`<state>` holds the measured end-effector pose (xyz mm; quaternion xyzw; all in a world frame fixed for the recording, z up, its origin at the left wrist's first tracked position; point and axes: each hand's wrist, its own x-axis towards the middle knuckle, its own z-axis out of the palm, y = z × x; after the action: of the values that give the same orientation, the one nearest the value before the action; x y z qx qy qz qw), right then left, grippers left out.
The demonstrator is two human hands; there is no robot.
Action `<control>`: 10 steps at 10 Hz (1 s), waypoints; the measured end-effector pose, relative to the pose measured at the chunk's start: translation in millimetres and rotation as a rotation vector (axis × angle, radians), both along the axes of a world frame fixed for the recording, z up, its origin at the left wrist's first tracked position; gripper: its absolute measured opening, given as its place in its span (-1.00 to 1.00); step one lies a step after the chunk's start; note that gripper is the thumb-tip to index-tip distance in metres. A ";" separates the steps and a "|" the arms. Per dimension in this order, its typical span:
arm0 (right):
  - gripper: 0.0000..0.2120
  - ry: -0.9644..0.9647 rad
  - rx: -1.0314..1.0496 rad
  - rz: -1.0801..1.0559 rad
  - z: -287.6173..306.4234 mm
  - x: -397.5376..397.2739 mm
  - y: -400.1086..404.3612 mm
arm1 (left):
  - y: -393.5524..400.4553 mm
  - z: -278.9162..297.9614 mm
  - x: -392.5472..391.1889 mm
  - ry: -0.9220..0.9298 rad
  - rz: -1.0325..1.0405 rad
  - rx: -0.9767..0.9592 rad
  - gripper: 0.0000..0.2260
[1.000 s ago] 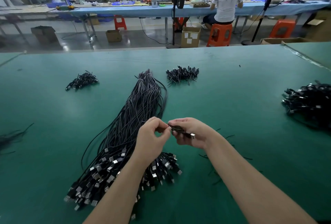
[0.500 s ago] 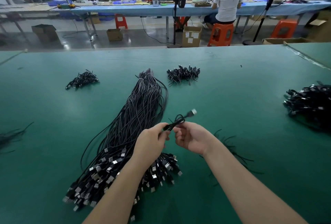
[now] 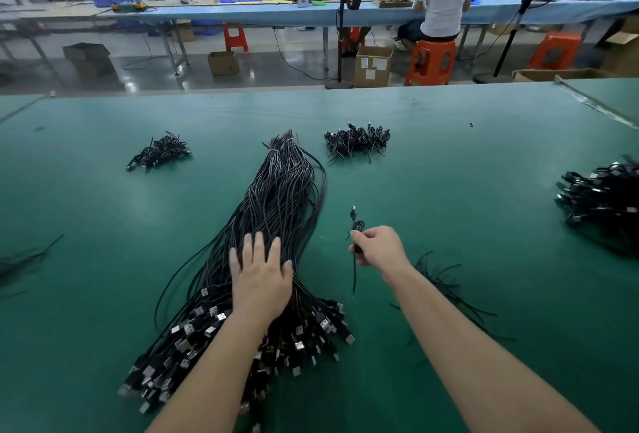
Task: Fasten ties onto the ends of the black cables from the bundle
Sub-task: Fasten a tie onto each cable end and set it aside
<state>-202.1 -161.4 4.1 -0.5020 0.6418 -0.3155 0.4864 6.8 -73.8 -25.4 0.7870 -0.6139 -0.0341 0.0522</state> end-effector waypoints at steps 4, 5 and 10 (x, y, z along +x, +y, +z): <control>-0.74 0.871 -0.312 0.276 -19.9 -21.5 -58.7 | -6.7 -22.8 5.4 0.002 -0.012 0.088 -0.42; -0.72 0.944 -0.458 0.332 -25.9 -20.1 -49.6 | -6.8 -22.6 4.7 0.001 -0.012 0.088 -0.42; -0.44 1.221 -0.195 0.400 -40.9 -0.8 -77.3 | -7.7 -25.2 3.7 -0.027 -0.016 0.085 -0.41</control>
<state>-202.9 -238.6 -36.7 -0.7426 0.6655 0.0664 0.0357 10.5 -81.5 -50.6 0.7840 -0.6186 -0.0498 0.0099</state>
